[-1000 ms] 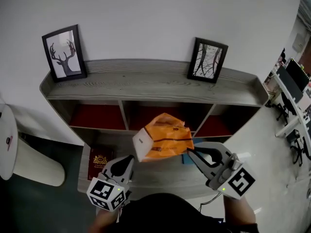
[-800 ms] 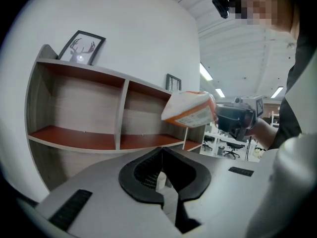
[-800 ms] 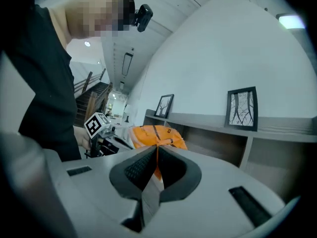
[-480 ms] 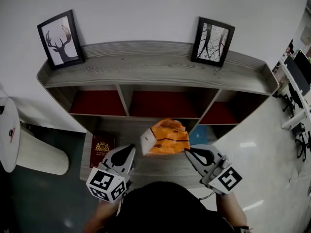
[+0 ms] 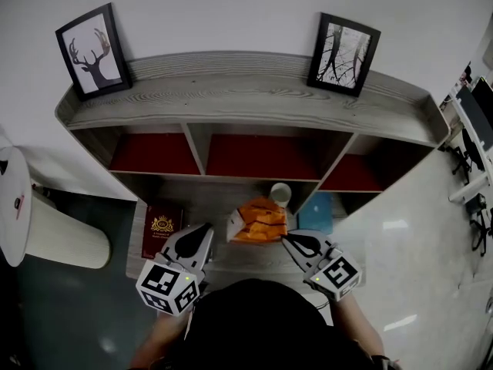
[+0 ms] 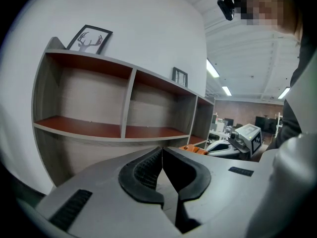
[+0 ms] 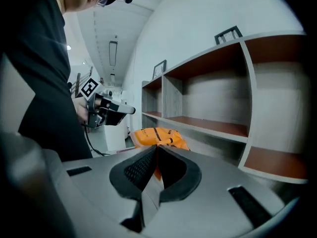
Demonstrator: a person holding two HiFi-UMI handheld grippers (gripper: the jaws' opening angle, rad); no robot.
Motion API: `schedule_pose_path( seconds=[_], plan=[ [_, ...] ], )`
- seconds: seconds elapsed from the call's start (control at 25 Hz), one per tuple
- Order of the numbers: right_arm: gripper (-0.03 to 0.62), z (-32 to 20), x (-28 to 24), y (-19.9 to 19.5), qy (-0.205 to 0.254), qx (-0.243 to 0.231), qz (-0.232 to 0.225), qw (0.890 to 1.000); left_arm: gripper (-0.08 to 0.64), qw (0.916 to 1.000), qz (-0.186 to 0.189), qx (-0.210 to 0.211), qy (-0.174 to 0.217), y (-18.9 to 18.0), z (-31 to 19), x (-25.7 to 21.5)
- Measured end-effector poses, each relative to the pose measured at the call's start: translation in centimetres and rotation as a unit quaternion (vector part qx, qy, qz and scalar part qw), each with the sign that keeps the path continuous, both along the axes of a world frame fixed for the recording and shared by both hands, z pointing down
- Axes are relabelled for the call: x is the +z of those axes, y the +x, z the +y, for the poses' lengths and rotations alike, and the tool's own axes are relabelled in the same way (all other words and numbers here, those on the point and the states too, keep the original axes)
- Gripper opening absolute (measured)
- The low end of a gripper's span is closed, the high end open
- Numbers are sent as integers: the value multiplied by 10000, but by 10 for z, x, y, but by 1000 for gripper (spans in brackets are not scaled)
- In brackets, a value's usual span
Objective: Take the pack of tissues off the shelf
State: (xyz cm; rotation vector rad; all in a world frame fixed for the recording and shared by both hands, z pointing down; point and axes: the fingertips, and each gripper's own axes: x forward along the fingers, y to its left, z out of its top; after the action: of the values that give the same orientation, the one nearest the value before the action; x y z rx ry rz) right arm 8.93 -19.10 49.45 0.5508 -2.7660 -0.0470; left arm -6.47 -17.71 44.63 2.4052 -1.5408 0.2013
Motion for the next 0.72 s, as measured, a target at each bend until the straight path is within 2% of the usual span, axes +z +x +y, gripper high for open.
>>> schedule_pose_path(
  seconds=[0.32,0.48,0.6,0.72],
  plan=[
    [21,-3,68,-4,-706,-6,408,9967,17,9999,42,-95,-81,-1,-1,5],
    [21,-8,118,-3,-1301,78,680,9891,15,9998,69,-133,-105,-2,-2,7],
    [21,-10,144,-6,-1492,10,916,9846,17,9998,98,-158,-105,-1,-2,8],
    [21,-14,159,-12,-1677,-31,915,9816,16,9998,105,-156,-84,0,-4,6]
  ],
)
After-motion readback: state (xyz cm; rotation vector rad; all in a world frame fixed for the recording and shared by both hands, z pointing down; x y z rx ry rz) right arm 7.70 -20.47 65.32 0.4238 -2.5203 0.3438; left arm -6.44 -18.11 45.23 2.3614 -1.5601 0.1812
